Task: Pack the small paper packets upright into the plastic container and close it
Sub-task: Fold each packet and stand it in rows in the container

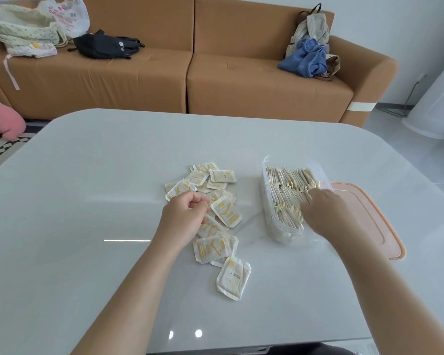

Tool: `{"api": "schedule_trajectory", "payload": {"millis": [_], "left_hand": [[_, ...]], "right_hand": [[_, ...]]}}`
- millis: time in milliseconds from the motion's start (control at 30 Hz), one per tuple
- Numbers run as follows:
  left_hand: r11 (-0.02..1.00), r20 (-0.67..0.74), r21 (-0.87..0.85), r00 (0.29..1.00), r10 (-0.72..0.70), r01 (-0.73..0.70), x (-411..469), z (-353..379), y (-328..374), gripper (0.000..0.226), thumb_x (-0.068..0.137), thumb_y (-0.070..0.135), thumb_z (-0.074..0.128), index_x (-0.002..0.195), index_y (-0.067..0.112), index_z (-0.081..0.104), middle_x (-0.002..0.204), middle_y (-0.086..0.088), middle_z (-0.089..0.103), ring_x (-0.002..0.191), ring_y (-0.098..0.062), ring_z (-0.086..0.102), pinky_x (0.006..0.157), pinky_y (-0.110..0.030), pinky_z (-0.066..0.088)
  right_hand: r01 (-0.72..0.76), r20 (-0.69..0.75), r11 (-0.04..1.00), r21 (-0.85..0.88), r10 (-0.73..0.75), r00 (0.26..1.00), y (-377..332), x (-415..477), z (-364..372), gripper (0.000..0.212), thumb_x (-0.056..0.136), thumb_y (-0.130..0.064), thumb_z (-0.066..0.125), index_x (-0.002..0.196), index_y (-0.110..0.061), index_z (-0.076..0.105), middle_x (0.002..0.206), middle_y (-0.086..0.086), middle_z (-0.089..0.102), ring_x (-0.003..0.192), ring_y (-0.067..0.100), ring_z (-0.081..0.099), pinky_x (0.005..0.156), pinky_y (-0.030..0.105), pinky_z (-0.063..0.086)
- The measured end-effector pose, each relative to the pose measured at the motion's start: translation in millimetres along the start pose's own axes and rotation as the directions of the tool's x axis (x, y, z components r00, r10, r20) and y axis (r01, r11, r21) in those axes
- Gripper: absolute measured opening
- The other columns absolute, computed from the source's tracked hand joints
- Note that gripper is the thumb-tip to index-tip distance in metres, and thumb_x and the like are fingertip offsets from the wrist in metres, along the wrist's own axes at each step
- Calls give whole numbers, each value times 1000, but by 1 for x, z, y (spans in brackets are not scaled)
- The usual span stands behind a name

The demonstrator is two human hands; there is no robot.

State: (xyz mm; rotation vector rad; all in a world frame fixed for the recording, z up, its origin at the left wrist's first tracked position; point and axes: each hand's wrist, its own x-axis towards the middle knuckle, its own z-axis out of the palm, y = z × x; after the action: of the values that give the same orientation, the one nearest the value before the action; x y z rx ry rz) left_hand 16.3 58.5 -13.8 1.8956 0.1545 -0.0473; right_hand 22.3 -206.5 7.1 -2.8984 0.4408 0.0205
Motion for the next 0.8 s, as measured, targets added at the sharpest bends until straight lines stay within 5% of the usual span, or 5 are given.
{"api": "schedule_trajectory", "payload": {"millis": [167, 300, 400, 500, 800], "left_hand": [[1000, -10, -3, 1000, 6, -6, 1, -3, -2, 19, 91, 13, 52, 87, 22, 69, 85, 5, 71, 68, -10, 65, 60, -19, 45], [1000, -6, 26, 1000, 2, -2, 1, -4, -4, 21, 91, 14, 52, 87, 26, 68, 85, 8, 71, 73, -10, 65, 64, -22, 45], [996, -41, 87, 999, 2, 1, 4, -8, -8, 19, 89, 17, 53, 89, 26, 70, 86, 7, 70, 81, -8, 65, 65, -19, 44], [986, -112, 166, 994, -3, 22, 15, -14, -16, 18, 88, 17, 55, 94, 23, 70, 91, 9, 66, 86, -12, 60, 65, -16, 42], [754, -121, 657, 988, 97, 6, 83, -16, -25, 37, 92, 18, 44, 129, 21, 50, 137, -5, 43, 128, -26, 38, 100, -39, 32]], "right_hand": [[-57, 309, 998, -30, 64, 949, 0, 3, 11, 60, 100, -30, 31, 146, 6, 18, 160, 17, 6, 148, 28, 8, 118, 44, 18], [-100, 224, 993, 69, 82, 971, -6, -2, 7, 49, 97, -21, 33, 139, 5, 29, 158, 16, 18, 145, 30, 19, 114, 45, 25], [68, -13, 979, 194, -67, 998, -34, -23, 3, 19, 94, -13, 40, 111, -4, 44, 148, 15, 35, 134, 31, 35, 95, 33, 30], [285, -163, 919, 271, -248, 955, -67, -48, 1, 41, 95, -14, 48, 136, -8, 46, 146, 5, 42, 129, 22, 43, 94, 22, 26], [272, 164, 914, 302, -331, 929, -120, -9, 44, 55, 89, -2, 39, 144, -13, 37, 142, 10, 42, 129, 27, 43, 100, 33, 38]]}}
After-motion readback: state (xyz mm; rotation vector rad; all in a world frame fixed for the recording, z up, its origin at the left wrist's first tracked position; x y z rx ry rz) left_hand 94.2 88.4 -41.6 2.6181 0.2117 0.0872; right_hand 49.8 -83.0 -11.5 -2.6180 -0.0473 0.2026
